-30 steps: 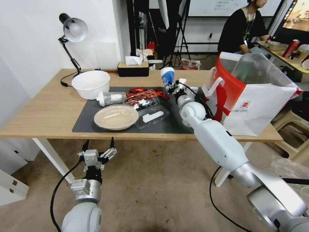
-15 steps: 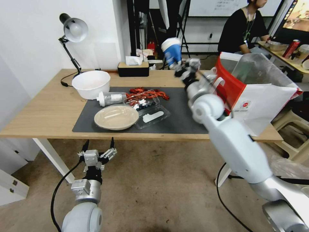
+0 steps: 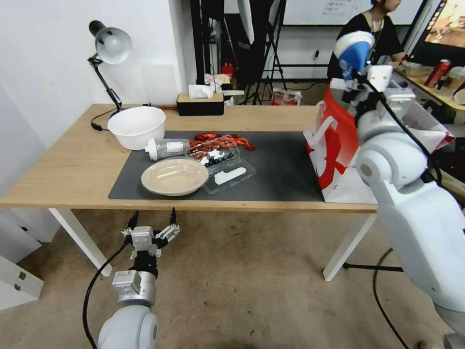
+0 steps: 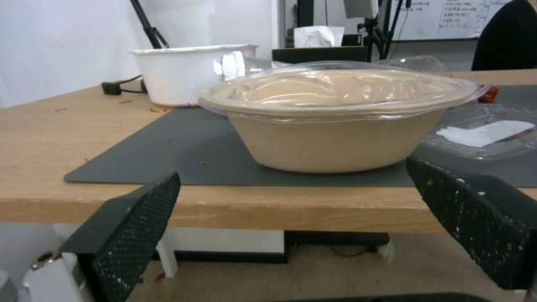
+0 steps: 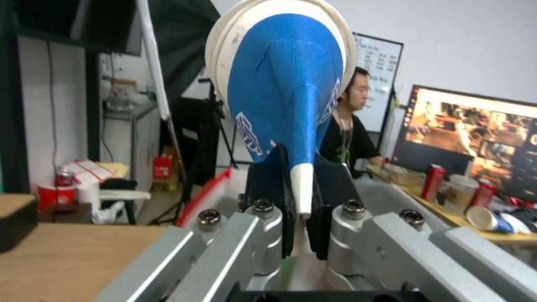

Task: Pick up the trash from the table and place it into the takeout bag.

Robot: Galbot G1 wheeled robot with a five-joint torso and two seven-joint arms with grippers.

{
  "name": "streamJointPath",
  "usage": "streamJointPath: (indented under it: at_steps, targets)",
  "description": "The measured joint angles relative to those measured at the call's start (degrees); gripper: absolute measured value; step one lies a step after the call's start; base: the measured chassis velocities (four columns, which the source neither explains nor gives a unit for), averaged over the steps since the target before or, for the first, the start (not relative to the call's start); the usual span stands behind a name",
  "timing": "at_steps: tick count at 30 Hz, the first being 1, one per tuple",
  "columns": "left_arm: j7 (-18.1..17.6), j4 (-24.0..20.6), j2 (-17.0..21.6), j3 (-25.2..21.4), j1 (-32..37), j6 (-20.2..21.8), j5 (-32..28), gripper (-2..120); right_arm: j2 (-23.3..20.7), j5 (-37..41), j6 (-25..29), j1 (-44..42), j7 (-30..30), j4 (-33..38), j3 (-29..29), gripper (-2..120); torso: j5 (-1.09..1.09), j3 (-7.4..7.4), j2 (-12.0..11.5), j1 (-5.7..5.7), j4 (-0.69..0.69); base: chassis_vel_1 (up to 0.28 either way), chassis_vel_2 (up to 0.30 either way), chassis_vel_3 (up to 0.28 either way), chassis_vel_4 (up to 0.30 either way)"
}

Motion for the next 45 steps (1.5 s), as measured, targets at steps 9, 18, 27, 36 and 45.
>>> streamJointPath:
  at_steps: [9, 18, 27, 36, 45]
  targets:
    - [0.11, -0.27, -0.02, 0.12, 0.52, -0.19, 0.20, 100, -0.15, 0.56, -0.66, -3.83, 0.00, 1.66, 3.02, 23, 0.00, 0.00, 0.00, 0.01, 0.00, 0.000, 0.000, 0.000, 0.000]
    - [0.16, -0.57, -0.03, 0.10, 0.78, -0.31, 0.25, 100, -0.63, 4.90, 2.45, -5.59, -0.43, 3.65, 4.69, 57, 0.01, 0.00, 0.00, 0.00, -0.02, 0.000, 0.000, 0.000, 0.000]
    - [0.19, -0.82, -0.03, 0.10, 0.89, -0.37, 0.29, 100, -0.80, 19.60, 21.45, -6.77, -10.88, 6.59, 4.55, 86, 0.00, 0.00, 0.00, 0.00, 0.00, 0.000, 0.000, 0.000, 0.000]
    - [0.20, -0.83, -0.03, 0.07, 0.91, -0.49, 0.29, 100, 0.89, 15.25, 26.49, -17.93, -17.75, 10.50, 1.66, 100, 0.00, -0.01, 0.00, 0.01, -0.01, 0.000, 0.000, 0.000, 0.000]
    - [0.20, -0.82, 0.22, -0.09, 0.82, -0.55, 0.18, 100, 3.28, 2.89, 35.48, -35.05, -19.79, 11.42, 1.15, 100, 0.00, -0.01, 0.00, 0.00, -0.01, 0.000, 0.000, 0.000, 0.000]
